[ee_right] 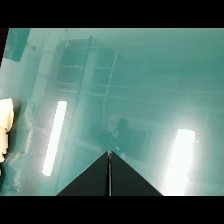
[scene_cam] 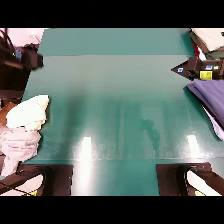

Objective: Fold the shirts.

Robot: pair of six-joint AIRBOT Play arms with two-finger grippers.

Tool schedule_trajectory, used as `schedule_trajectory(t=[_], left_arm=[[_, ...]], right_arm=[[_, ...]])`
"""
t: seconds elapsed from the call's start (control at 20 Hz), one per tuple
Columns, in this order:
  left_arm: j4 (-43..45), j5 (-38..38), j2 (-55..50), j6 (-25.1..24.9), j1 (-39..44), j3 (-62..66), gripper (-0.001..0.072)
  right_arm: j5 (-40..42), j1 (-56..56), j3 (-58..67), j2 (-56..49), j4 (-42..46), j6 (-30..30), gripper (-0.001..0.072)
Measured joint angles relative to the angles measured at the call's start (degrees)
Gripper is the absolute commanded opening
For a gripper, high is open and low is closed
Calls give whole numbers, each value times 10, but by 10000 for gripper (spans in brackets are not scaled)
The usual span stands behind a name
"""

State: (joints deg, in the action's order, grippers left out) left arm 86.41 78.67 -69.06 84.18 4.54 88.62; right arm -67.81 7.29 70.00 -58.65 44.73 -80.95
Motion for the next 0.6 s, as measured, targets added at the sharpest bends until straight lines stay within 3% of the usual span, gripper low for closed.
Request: schedule_trajectory(t=[0.3, 0.6], left_arm=[[187, -16, 0, 67, 0, -239, 555], [263, -84, 0, 130, 0, -341, 551]], right_arm=[[0, 0, 0, 0, 0, 0, 15], [0, 0, 0, 0, 1, 0, 15]])
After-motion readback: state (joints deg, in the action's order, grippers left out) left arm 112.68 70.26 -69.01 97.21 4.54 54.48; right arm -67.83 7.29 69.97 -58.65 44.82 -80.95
